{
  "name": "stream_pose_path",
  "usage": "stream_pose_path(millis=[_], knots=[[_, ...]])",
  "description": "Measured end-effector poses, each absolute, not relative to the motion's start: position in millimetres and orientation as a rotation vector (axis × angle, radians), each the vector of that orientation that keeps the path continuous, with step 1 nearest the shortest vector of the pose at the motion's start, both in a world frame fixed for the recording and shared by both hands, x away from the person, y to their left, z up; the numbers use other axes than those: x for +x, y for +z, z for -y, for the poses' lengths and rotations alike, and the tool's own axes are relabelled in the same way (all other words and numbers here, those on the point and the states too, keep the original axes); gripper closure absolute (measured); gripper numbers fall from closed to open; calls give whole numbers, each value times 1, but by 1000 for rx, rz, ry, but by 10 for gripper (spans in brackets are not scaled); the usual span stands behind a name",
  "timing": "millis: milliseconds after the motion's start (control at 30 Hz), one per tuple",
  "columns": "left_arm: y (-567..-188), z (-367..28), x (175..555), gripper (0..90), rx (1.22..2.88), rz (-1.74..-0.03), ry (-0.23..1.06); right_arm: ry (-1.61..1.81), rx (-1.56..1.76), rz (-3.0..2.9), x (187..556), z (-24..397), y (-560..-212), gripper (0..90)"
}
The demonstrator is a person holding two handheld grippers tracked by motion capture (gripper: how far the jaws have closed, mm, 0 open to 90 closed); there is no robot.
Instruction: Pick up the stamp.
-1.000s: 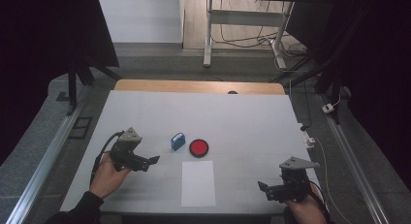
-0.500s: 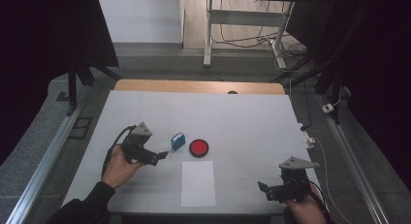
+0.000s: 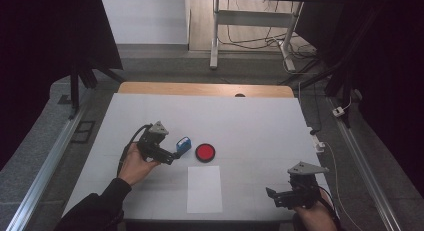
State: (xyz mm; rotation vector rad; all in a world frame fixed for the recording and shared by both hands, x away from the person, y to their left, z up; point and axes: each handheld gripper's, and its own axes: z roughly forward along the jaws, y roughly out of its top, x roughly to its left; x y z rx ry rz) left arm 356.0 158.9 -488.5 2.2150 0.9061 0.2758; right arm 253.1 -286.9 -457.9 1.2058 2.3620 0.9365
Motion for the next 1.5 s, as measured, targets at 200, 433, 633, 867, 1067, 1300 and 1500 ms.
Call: stream_pose_path(millis=[200, 433, 633, 867, 1067, 1300, 1500], knots=[[-492, -149, 367, 0, 2236, -894, 269, 930, 1205, -2366, 253, 287, -458, 0], [-496, -139, 379, 49, 2269, -891, 282, 932, 1206, -2368, 253, 287, -458, 0], [-498, -130, 386, 220, 2324, -874, 290, 934, 1207, -2369, 253, 287, -458, 0], [-499, -127, 387, 438, 2351, -874, 281, 935, 1209, -2367, 253, 288, -458, 0], [-498, -129, 388, 549, 2342, -879, 263, 934, 1208, -2368, 253, 288, -458, 0], [-497, -129, 387, 698, 2342, -881, 271, 931, 1208, -2371, 253, 288, -458, 0], [-495, -129, 386, 704, 2341, -884, 291, 934, 1206, -2369, 253, 288, -458, 0]])
